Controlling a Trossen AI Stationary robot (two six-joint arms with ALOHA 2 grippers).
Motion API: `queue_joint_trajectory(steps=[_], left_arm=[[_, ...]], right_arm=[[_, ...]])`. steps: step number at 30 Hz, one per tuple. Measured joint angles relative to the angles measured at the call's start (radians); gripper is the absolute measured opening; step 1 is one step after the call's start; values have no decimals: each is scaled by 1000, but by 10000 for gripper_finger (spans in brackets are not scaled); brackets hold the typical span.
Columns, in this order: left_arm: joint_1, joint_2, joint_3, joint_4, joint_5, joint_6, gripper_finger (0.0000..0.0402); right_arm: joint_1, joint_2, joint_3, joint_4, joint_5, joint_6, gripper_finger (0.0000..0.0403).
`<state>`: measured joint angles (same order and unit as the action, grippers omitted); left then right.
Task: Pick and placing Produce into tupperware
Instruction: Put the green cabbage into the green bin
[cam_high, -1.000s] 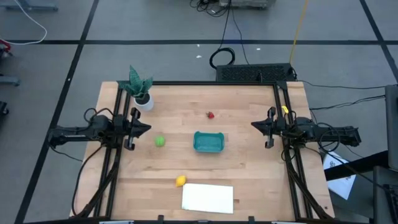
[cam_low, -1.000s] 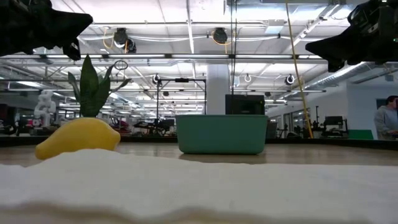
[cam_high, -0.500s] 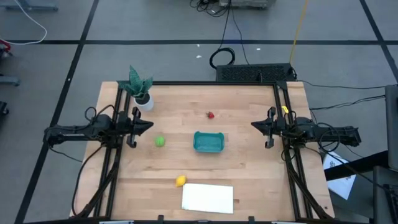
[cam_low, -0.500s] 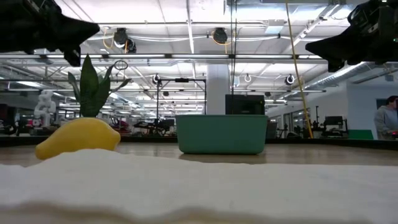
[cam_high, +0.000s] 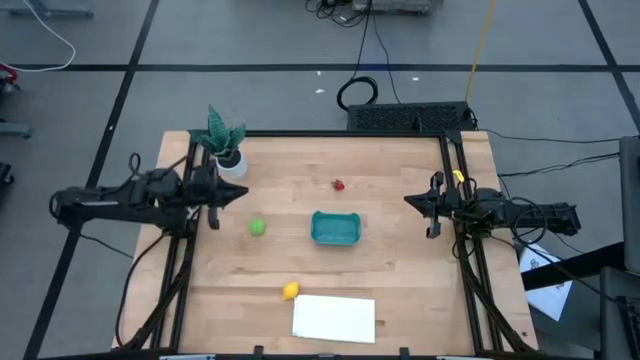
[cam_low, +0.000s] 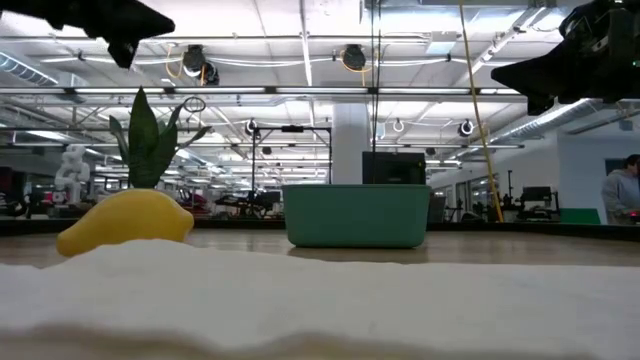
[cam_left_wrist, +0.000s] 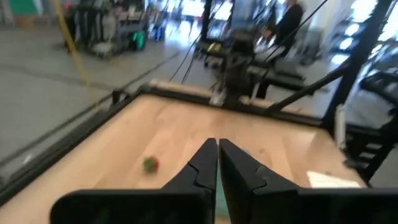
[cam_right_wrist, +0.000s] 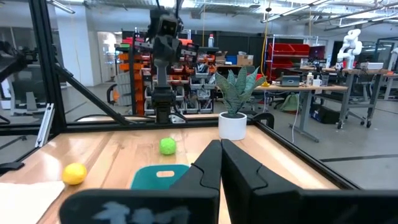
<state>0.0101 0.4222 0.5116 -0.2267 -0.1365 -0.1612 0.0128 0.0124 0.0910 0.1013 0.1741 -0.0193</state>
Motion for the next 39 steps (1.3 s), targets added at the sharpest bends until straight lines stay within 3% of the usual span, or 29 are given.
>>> queue_joint_trajectory(steps=[8, 14, 17, 24, 29, 33, 39], left_arm=[[-34, 233, 224, -214, -47, 69, 2], [-7, 377, 416, -458, -48, -175, 15], [-4, 441, 485, -579, -38, -179, 16], [6, 568, 593, -753, -12, -8, 2], [60, 662, 657, -820, 34, 98, 16], [117, 736, 684, -862, 65, 299, 18], [179, 826, 690, -862, 80, 734, 3]], right_arm=[[0, 0, 0, 0, 0, 8, 0], [0, 0, 0, -1, 0, 7, 0], [0, 0, 0, -1, 0, 7, 0], [0, 0, 0, -1, 0, -3, 0], [0, 0, 0, -1, 0, -4, 0], [0, 0, 0, -1, 0, -4, 0], [0, 0, 0, 0, 0, -26, 0]])
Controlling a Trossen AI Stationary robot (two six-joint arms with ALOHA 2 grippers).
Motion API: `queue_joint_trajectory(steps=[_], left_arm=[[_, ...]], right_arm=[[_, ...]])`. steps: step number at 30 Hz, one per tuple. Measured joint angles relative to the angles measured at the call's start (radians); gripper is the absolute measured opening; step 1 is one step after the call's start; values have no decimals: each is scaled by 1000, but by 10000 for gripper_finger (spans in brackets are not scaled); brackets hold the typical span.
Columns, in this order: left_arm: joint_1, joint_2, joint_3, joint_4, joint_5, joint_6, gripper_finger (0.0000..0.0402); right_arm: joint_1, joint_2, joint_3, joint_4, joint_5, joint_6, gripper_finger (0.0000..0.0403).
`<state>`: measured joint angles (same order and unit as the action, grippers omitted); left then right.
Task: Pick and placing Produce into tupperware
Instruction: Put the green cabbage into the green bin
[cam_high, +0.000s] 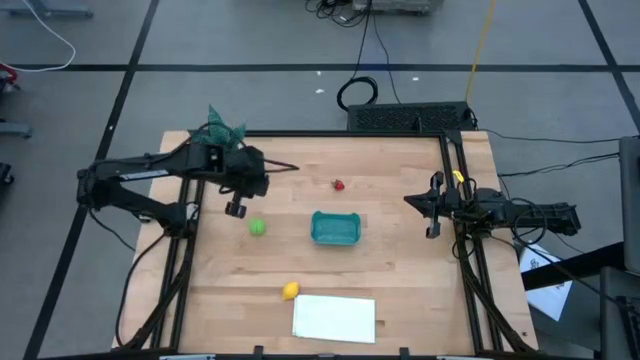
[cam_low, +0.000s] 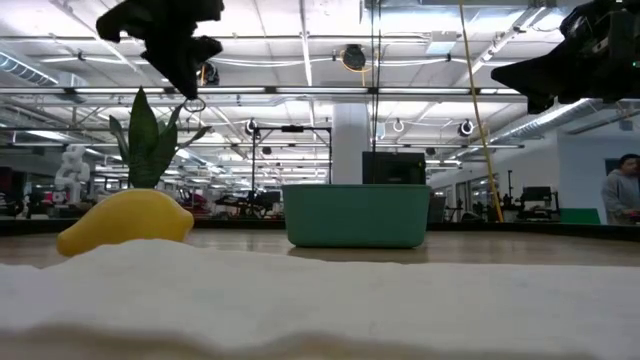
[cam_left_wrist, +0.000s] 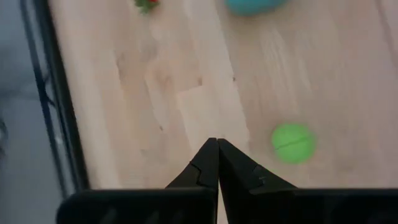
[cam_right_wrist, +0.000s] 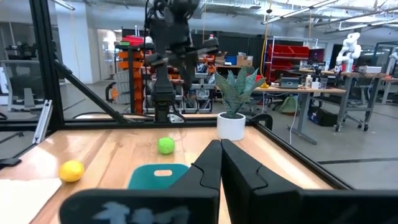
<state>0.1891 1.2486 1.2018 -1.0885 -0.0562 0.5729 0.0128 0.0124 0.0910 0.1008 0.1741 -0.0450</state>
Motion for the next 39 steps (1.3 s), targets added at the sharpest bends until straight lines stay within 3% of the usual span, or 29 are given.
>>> queue_joint_trajectory(steps=[7, 13, 17, 19, 24, 29, 39], left_arm=[[20, 67, 0, 91, 9, 191, 63], [25, 91, 0, 97, 157, 311, 160], [22, 103, 1, 95, 194, 334, 236], [12, 111, -1, 85, 182, 362, 272], [-34, 136, -24, 84, 8, 529, 344], [-66, 149, -58, 92, -49, 605, 372], [-137, 144, -122, 29, -35, 585, 374]], right_arm=[[0, 0, 0, 0, 0, -1, 0], [0, 0, 0, 0, 0, 6, 0], [0, 0, 0, 0, 0, 6, 0], [0, 0, 0, 0, 0, 6, 0], [0, 1, 0, 0, 1, 6, 0], [0, 3, 0, 0, 6, 6, 0], [0, 3, 0, -2, 7, 1, 0]])
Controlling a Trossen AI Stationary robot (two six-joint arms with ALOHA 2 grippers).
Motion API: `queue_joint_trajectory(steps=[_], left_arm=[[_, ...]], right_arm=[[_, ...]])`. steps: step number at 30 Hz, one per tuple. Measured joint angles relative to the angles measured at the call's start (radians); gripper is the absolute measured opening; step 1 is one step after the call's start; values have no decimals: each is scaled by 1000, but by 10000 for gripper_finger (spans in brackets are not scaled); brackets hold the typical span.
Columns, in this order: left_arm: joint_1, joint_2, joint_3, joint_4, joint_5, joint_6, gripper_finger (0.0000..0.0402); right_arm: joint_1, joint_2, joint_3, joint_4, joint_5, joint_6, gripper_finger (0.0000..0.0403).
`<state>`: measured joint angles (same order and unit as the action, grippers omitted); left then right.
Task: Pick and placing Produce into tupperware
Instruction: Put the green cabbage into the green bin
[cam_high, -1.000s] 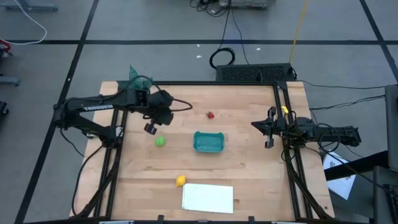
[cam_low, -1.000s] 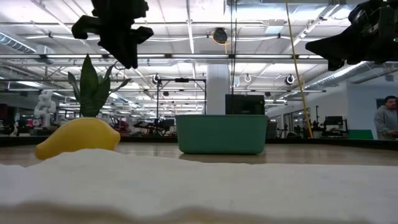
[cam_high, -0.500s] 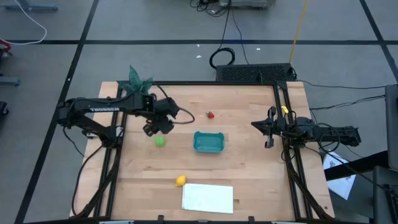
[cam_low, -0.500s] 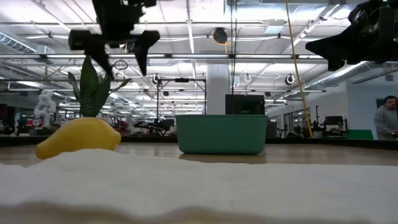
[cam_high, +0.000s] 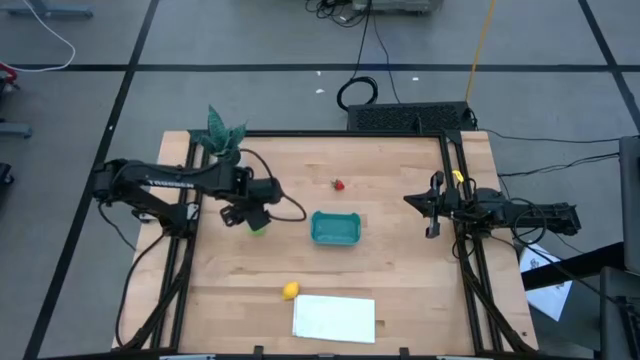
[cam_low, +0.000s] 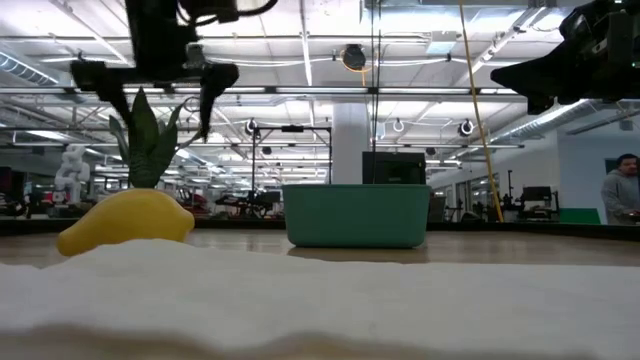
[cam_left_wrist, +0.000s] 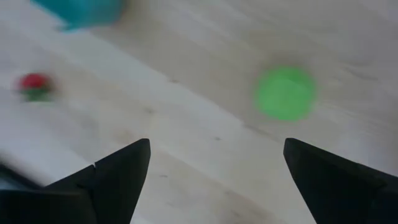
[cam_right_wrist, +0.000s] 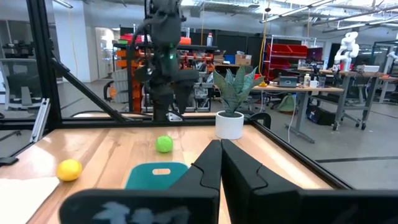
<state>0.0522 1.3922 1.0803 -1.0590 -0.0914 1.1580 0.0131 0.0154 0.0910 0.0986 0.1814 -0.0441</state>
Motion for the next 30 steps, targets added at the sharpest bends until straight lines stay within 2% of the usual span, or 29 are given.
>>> queue_joint_trajectory(steps=[13, 20, 30], left_arm=[[-92, 2, -202, 66, -27, 19, 374], [-107, 2, -215, 193, -50, 90, 374], [-106, 2, -215, 188, -46, 157, 374]], right_arm=[[0, 0, 0, -1, 0, -6, 0], [0, 0, 0, -1, 1, -6, 0], [0, 0, 0, -1, 1, -6, 0]])
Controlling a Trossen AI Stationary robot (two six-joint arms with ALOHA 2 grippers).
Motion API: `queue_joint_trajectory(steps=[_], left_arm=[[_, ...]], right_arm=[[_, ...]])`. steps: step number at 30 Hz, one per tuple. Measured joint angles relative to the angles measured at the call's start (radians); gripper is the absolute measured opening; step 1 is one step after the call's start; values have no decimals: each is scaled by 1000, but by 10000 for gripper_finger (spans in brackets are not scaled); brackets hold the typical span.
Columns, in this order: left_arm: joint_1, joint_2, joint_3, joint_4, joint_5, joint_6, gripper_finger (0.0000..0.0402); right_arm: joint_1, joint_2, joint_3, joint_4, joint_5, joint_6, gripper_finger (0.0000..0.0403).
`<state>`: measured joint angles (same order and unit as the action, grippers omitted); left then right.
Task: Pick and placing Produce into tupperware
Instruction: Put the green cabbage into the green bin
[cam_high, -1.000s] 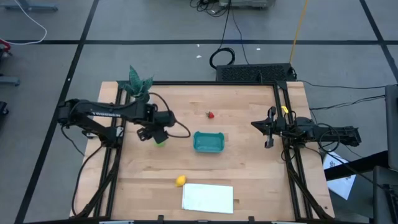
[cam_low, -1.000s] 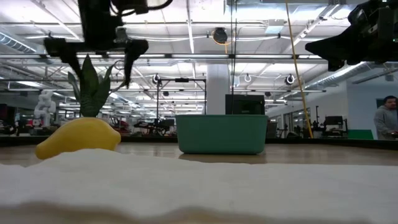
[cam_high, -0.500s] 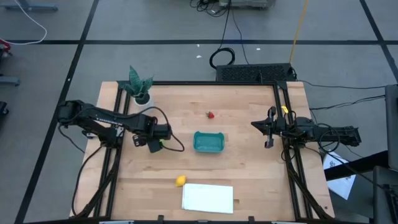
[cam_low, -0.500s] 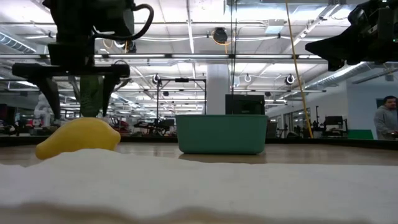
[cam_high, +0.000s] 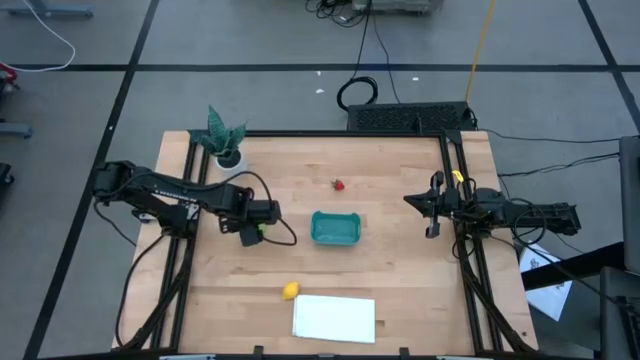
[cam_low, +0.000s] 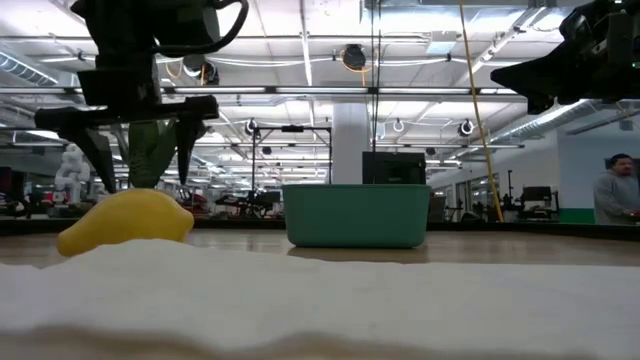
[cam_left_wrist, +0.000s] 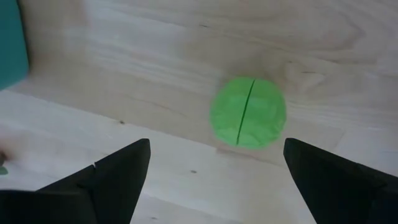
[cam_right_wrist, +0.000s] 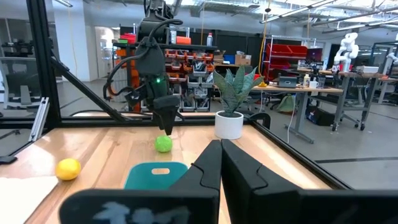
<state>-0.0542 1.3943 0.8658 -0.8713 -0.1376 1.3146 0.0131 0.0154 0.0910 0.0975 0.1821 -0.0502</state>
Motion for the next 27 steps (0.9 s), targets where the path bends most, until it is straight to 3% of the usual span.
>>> queue_joint_trajectory(steps=[13, 27], left_arm=[[1, 0, -45, 11, 49, -33, 374], [1, 0, -123, 155, 46, -34, 374]], right_arm=[[0, 0, 0, 0, 0, 0, 0], [0, 0, 0, 0, 0, 0, 0]])
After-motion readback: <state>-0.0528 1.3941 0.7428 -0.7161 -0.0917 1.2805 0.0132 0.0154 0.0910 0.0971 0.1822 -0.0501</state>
